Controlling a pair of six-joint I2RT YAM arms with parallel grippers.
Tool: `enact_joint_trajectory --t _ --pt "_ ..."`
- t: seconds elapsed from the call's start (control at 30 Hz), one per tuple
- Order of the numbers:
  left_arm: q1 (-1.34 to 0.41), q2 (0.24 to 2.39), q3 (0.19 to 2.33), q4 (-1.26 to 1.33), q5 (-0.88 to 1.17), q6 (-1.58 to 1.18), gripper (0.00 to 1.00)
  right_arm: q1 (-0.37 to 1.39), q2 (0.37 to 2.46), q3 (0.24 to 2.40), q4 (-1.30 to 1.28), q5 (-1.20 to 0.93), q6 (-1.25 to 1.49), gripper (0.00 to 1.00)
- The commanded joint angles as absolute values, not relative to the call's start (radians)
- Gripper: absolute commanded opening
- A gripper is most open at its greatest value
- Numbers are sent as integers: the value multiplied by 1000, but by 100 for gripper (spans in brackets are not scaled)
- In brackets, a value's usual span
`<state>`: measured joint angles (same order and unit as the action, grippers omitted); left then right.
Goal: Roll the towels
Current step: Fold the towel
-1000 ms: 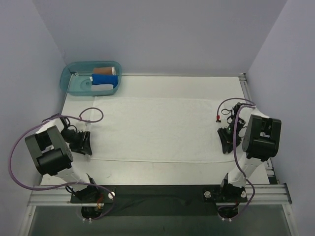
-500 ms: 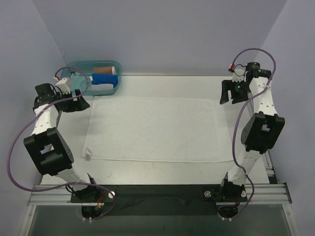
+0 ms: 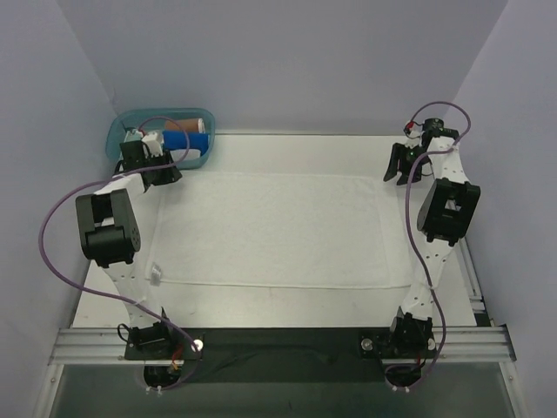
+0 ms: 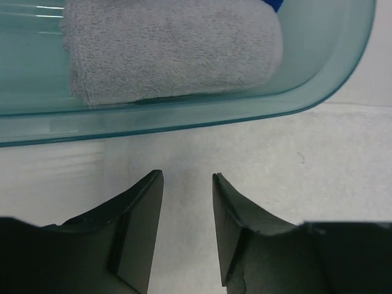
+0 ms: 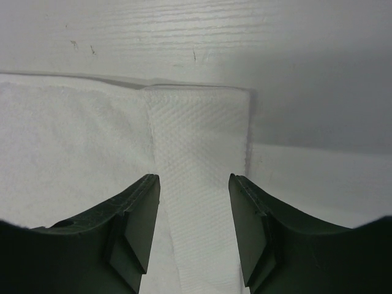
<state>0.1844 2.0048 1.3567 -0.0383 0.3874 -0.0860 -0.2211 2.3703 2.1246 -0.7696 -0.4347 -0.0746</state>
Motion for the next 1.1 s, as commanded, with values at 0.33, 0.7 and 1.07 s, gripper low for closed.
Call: enact_joint_trajectory --t 0.33,0.7,1.07 --pt "195 2065 1474 -383 262 167 39 -132 2312 1959 -790 -338 -166 34" --pt "250 1938 1281 -524 239 281 33 -121 2290 1863 -926 -271 -310 25" --pt "282 1888 1431 -470 403 203 63 -179 2220 2000 -937 -408 -298 48"
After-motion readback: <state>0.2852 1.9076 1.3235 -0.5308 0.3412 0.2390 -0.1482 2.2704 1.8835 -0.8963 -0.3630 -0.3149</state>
